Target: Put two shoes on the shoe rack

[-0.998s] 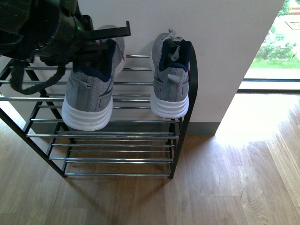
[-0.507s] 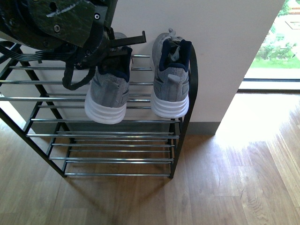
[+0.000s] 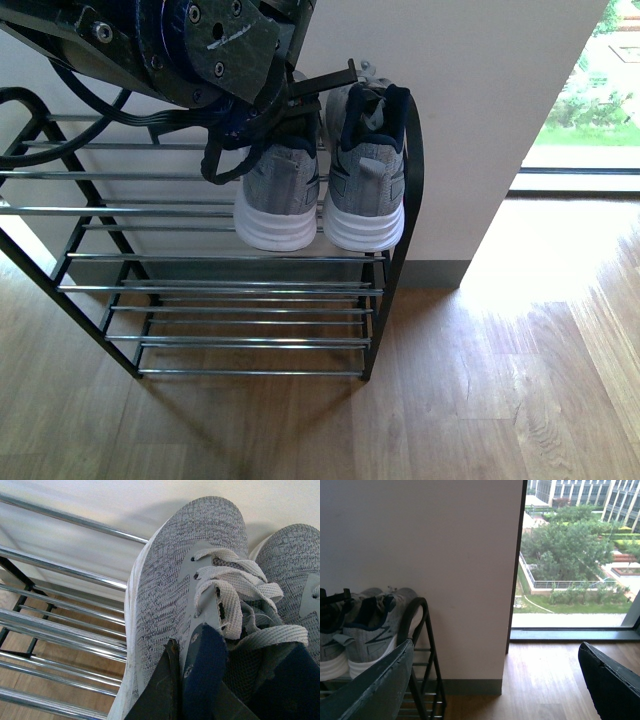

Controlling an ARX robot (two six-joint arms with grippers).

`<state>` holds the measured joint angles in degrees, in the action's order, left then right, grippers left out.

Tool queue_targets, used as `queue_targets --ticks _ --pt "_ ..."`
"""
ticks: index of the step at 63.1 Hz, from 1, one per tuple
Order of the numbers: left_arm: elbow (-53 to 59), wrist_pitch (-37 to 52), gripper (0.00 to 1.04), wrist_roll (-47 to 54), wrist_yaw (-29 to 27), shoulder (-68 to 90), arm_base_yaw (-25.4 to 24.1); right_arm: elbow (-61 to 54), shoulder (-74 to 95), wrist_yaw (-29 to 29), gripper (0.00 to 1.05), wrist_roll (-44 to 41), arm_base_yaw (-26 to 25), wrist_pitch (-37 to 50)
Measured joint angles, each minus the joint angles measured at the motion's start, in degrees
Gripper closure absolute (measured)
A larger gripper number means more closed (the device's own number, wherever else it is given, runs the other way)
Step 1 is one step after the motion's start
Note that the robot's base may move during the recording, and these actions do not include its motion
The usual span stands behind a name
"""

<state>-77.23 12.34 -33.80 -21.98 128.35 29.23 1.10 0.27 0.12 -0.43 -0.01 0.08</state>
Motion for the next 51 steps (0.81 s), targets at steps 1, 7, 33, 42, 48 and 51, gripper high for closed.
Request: queue_targets --ticks 1,7,33,42,48,51 --pt "0.0 0.0 1.04 0.0 0.3 0.1 0.0 0.0 0.0 0.0 0.09 0.0 0.0 0.0" --pt "-0.2 -0.2 0.99 0.7 0.8 0.3 0.0 0.0 0.0 0.0 0.09 0.0 0.0 0.0" --pt "4.7 -0.9 0.31 3.0 7.7 -6.5 0.6 0.0 0.0 0.0 0.09 0.0 0.0 0.0" --pt "8.9 -2.0 0.09 2.6 9.2 -12.3 1.0 0.0 0.0 0.0 0.09 0.0 0.0 0.0" --pt "11.8 -2.4 0.1 3.5 7.8 -16.4 1.1 0.0 0.0 0.0 0.09 0.0 0.0 0.0" --pt "13.6 -2.6 0.09 4.6 6.0 -18.9 0.9 0.0 0.0 0.0 0.09 0.0 0.0 0.0"
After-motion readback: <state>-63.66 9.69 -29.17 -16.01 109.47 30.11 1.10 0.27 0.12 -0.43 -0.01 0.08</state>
